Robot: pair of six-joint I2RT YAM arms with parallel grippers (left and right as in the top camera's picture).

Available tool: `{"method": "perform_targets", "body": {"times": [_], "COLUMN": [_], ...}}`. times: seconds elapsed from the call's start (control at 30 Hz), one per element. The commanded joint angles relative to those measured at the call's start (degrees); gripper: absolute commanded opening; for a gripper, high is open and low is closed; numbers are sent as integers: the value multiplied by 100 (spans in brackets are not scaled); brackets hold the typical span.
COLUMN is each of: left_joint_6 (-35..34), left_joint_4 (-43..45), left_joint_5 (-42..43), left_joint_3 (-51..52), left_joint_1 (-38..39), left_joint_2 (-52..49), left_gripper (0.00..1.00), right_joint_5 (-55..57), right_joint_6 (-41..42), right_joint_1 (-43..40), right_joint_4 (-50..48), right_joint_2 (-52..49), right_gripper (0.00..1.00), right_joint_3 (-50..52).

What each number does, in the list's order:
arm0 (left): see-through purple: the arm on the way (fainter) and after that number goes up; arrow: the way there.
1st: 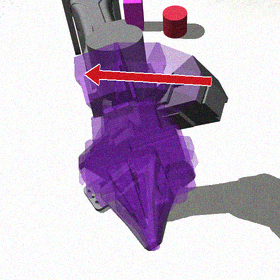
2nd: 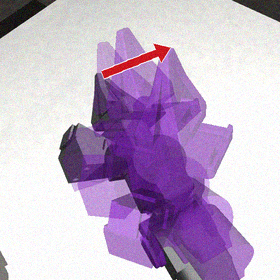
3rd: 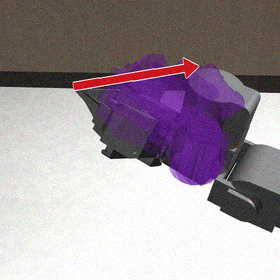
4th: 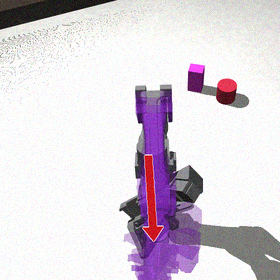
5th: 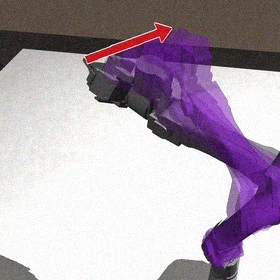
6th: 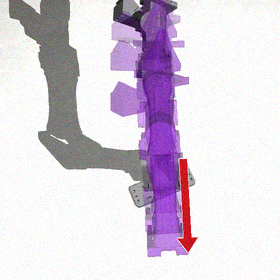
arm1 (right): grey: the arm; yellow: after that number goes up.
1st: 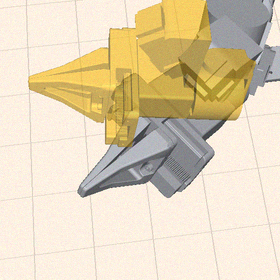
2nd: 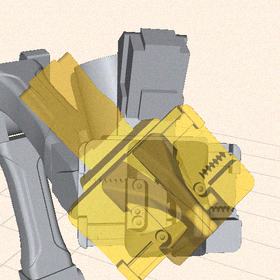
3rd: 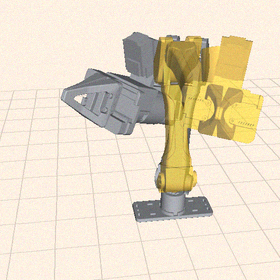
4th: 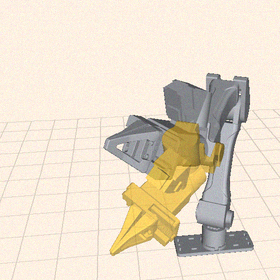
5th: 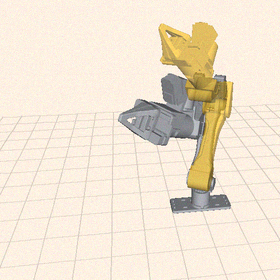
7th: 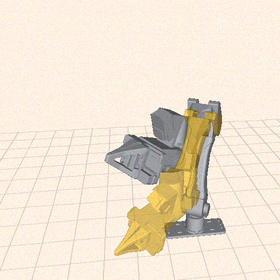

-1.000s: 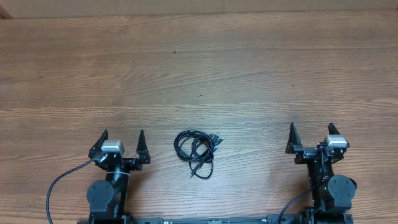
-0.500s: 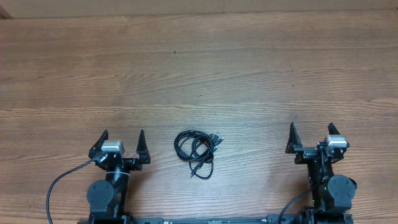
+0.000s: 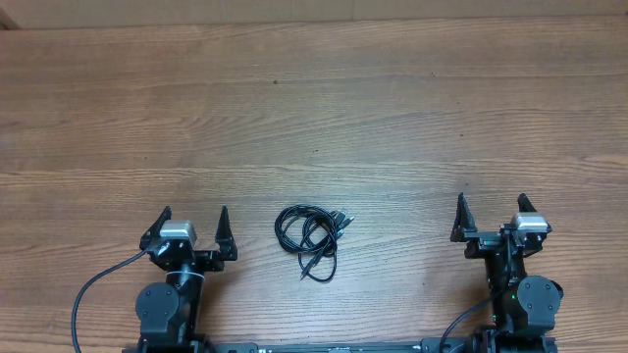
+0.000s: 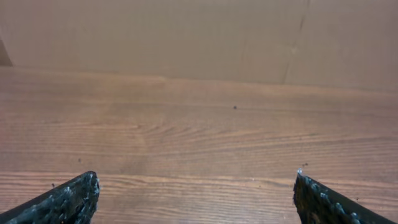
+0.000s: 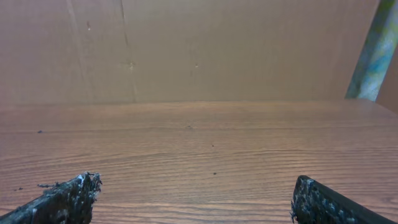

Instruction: Untangle cables

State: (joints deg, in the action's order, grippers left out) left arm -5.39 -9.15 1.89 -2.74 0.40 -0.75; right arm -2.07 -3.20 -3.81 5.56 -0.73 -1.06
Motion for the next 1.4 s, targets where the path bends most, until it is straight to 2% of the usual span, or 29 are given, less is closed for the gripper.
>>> {"method": "perform_targets", "body": {"times": [0.0,0.23,1.1,1.37], "left_joint_6": [157,157,420,529], "left_joint_4": [-256,-695,-1274,-1314], "left_joint_5": [72,79,258,262], "left_joint_3": [-323,-595,-981,-1248], "left_joint_1": [37,37,37,37], "left_joint_2": [50,50,31,-588], "left_gripper": [100,100,100,100], "right_joint_5": [52,52,52,52], "right_joint_6": [24,22,24,24], "right_joint_1": [-42,-42,-42,-42], "right_joint_4": [-28,-28,-28,-28], "right_joint_2": [24,24,24,24], "right_gripper": [100,100,100,100], "right_joint_3": [31,31,31,31]}}
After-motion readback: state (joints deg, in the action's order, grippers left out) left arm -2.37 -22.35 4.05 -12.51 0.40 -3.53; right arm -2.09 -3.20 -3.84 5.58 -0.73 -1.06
